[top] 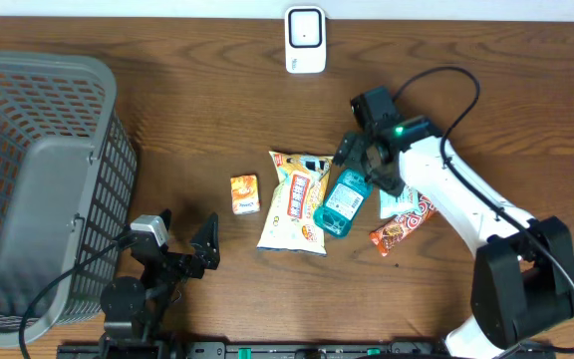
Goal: Scan the item barcode
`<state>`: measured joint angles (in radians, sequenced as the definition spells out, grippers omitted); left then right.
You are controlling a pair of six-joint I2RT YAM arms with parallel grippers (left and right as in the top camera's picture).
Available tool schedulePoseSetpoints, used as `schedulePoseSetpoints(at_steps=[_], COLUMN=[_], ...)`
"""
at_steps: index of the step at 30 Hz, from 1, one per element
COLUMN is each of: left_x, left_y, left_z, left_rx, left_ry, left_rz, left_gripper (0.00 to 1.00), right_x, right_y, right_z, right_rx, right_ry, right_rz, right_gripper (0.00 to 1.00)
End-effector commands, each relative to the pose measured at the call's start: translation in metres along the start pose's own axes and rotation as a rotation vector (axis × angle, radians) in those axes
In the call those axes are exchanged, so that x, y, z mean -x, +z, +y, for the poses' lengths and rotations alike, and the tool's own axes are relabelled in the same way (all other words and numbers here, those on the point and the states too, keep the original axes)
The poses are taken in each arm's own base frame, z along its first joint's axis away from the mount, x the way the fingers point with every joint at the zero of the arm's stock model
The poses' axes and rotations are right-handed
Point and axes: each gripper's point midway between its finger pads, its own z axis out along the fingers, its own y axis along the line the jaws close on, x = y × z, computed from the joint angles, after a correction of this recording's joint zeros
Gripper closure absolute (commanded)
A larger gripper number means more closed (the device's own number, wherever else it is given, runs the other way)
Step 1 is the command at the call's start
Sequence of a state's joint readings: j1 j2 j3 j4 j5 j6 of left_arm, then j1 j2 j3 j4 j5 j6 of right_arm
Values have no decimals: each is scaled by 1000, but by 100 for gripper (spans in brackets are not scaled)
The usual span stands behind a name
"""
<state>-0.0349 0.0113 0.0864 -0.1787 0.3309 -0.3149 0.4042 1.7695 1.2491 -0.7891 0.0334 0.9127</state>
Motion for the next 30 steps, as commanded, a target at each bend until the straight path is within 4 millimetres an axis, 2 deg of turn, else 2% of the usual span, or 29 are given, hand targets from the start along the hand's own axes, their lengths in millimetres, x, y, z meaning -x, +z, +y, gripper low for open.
schedulePoseSetpoints(at_steps=[1,8,15,18,24,28,30], left_x=[-7,-7,-7,-7,-7,-7,-7], left_y=[2,2,2,2,2,2,2], left_z=[4,4,4,4,4,4,4], left_rx=[11,11,11,11,11,11,11], left_ry=[-11,-10,-10,-10,-10,-10,-10], left_rz=[18,18,18,18,18,18,18], left_gripper=[2,2,2,2,2,2,2], right_x=[-3,-11,-21,-24,-27,-23,-21], right_y=[16,36,57,64,72,69,66], right_z=[-13,-20,-32,-36,-42,-37,-32], right_rx=[-32,-10,2,12,19,34,45], right_ry=[71,50,44,37,39,1,-49], right_rz=[-10,-19,-27,-36,-53,-64,-68], right_gripper=[6,6,18,28,59,60,65])
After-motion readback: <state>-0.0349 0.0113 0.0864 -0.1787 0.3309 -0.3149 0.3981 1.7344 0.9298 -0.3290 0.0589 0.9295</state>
